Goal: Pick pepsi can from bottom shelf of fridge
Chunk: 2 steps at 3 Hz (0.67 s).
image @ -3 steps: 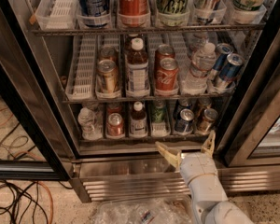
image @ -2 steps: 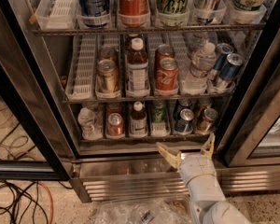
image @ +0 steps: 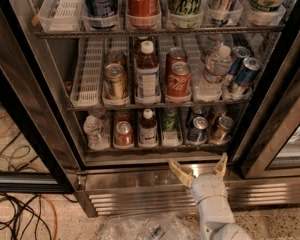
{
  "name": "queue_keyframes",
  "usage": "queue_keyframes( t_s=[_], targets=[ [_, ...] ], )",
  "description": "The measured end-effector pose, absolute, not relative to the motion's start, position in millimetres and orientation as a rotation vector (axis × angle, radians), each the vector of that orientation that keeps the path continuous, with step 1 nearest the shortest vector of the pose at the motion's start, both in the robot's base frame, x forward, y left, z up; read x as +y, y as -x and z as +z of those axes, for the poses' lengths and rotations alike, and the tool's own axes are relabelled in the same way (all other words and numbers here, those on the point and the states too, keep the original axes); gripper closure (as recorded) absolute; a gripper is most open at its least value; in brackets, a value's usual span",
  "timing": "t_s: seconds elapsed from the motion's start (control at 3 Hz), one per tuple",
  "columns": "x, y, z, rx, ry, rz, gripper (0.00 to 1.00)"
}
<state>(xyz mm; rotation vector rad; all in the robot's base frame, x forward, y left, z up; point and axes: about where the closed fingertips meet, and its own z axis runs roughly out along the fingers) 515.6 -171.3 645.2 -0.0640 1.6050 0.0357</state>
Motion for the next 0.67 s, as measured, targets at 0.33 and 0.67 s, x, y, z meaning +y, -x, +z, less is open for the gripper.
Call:
queue_keyframes(
  t_s=[0.33, 0.67],
  targets=[
    [-170.6, -520.2, 620.9, 1.575, 0.045, 0.056, 0.00],
    [-174.9, -526.8, 602.8, 1.550, 0.031, 0.056, 0.00]
  ],
)
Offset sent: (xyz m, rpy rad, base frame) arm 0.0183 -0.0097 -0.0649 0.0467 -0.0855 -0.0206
